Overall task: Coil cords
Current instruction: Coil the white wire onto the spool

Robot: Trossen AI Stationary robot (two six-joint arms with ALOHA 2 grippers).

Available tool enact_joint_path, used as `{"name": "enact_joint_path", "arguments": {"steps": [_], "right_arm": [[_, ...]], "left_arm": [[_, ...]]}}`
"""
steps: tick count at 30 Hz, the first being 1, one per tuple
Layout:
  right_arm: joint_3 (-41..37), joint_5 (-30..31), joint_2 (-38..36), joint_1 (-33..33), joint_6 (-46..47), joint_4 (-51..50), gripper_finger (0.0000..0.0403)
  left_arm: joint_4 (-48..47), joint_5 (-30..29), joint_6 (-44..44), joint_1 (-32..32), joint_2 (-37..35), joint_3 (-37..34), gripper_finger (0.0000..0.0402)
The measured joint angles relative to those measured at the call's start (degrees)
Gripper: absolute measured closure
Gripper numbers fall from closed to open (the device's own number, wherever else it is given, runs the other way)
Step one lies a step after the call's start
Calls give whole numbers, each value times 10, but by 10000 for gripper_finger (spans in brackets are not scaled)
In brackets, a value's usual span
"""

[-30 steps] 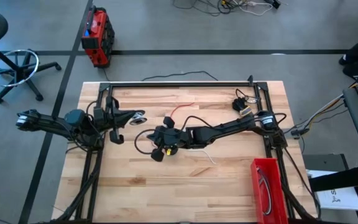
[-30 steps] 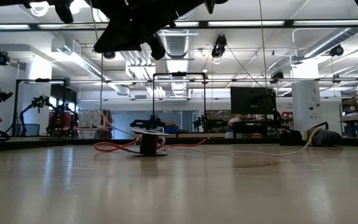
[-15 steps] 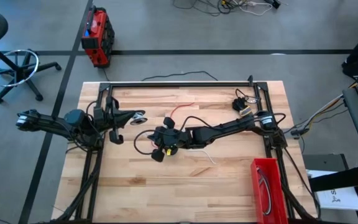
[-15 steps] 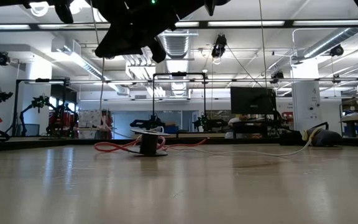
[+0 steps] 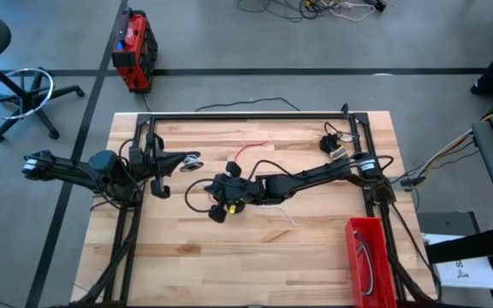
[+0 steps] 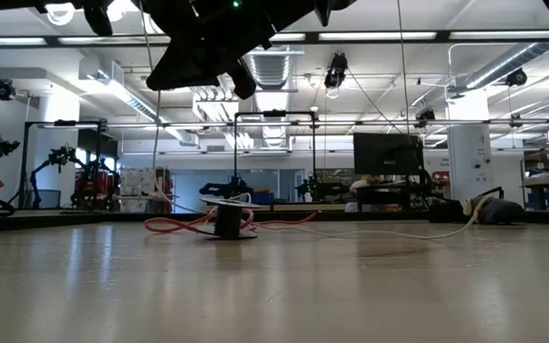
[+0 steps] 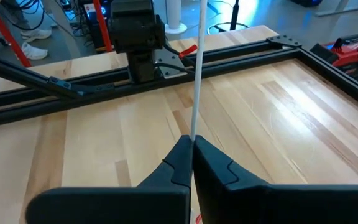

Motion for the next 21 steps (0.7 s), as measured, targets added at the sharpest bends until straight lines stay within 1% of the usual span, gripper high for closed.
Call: {"name": "enact_joint_path", "arguments": {"steps": [15, 21], "right_arm": [[-11, -5, 0, 0, 11, 3, 403], [-12, -5, -5, -1, 16, -17, 403]], "left_arm": [[-7, 0, 0, 0, 0, 0, 401], [-14, 7, 0, 0, 0, 0, 401]]}}
